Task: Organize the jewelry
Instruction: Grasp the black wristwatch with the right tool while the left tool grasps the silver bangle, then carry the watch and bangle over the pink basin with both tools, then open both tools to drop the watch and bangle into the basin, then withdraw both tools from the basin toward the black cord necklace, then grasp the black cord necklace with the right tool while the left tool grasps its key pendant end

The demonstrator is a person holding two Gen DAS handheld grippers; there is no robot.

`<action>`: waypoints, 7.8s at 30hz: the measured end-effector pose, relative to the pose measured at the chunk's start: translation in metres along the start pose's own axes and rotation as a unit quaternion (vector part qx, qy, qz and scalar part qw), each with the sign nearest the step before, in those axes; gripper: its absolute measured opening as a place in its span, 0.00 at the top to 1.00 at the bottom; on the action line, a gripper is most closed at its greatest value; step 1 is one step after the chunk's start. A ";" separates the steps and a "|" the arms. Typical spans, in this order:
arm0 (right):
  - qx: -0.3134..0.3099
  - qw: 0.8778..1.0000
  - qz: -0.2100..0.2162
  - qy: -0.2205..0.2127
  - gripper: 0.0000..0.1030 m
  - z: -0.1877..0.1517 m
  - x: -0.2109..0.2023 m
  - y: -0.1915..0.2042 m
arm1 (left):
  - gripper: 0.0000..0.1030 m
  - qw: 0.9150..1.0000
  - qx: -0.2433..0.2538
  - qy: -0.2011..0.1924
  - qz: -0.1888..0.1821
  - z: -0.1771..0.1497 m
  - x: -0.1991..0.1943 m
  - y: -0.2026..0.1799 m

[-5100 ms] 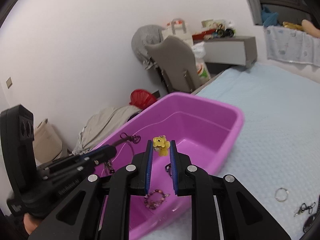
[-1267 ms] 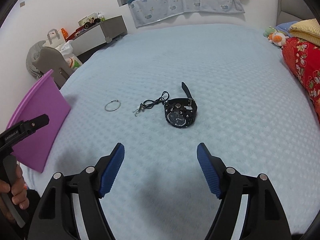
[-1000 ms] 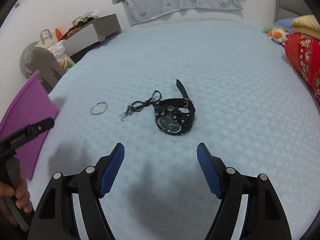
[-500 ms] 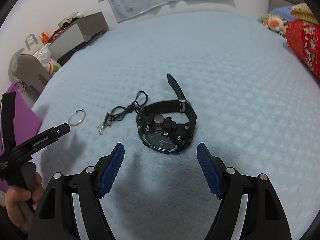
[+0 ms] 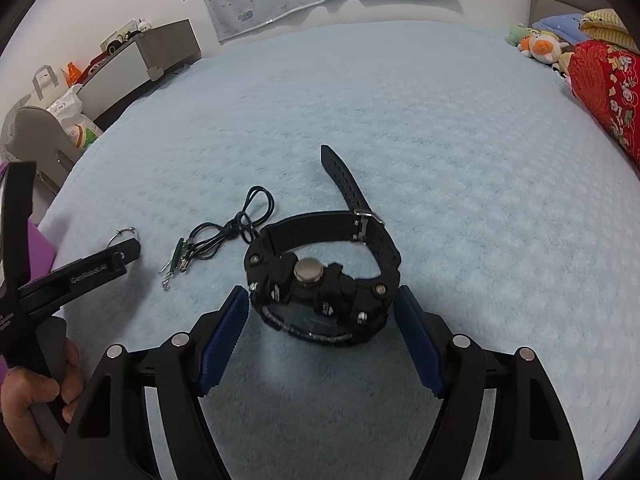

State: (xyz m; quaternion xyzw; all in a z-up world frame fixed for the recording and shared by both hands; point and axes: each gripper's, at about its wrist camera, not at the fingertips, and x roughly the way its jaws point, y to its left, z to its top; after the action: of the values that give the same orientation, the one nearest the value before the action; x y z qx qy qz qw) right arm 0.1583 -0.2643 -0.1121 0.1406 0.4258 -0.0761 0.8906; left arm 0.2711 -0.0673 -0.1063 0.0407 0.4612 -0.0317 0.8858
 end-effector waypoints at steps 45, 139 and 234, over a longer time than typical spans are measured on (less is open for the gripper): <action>0.004 1.000 0.010 -0.014 0.36 -0.012 -0.033 -0.013 | 0.51 0.996 -0.002 -0.023 -0.089 -0.052 -0.068 0.018; -0.266 0.917 0.296 -0.031 0.32 0.023 -0.219 0.347 | 0.12 0.970 -0.206 -0.096 0.083 -0.074 -0.311 0.303; -0.098 0.983 0.152 -0.021 0.97 0.048 0.000 -0.013 | 0.98 0.977 0.051 -0.051 -0.200 -0.035 -0.077 -0.070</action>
State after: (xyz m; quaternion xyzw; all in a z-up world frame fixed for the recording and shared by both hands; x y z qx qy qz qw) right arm 0.1900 -0.2918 -0.0859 0.1140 0.3859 0.0997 0.9100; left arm 0.1913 -0.1319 -0.0660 -0.0091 0.4118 -0.2335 0.8808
